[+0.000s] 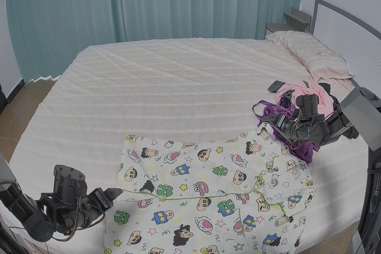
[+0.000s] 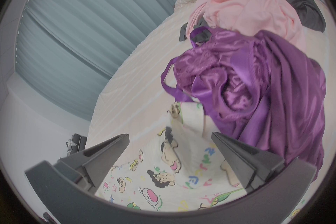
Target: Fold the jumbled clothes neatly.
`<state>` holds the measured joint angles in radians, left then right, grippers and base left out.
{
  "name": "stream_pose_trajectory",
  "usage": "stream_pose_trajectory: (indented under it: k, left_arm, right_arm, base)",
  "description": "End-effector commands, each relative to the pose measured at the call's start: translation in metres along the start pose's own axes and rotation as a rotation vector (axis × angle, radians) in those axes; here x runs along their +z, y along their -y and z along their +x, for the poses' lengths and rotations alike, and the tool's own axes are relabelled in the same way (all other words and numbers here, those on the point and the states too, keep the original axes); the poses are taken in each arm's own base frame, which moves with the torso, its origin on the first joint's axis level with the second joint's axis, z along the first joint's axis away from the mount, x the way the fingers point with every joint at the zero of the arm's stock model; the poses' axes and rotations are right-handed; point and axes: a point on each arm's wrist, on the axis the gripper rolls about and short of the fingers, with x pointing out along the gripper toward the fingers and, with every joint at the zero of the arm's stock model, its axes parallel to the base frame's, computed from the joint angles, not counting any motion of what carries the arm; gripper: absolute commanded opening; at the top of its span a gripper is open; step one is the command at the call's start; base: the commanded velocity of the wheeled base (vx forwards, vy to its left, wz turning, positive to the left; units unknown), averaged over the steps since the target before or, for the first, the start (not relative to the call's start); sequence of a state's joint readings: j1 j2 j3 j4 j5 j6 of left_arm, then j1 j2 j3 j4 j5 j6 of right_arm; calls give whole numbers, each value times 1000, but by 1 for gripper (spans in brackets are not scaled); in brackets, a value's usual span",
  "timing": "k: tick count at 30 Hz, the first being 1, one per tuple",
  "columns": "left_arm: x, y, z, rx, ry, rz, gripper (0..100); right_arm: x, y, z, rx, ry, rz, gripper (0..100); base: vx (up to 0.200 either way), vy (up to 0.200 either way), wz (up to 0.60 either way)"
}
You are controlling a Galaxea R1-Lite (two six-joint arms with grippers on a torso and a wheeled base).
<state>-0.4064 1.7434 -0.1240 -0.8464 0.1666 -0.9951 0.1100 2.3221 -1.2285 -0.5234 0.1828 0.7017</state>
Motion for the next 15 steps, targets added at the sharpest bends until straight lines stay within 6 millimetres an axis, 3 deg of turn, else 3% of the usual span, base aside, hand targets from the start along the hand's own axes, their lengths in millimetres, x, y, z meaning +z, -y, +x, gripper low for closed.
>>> stream_pose_trajectory:
  k: [1, 7, 15]
  left_arm:
    - [0, 0, 0, 0, 0, 0, 100]
    - [0, 0, 0, 1, 1, -1, 100]
    - [0, 0, 0, 0, 0, -1, 100]
  right_arm:
    - [-18, -4, 8, -3, -46, -17, 100]
    - [-29, -5, 18, -8, -67, -68, 100]
    - [-23, -2, 21, -31, -34, -174, 100]
  base:
    - [0, 0, 0]
    - [0, 0, 0]
    - [0, 0, 0]
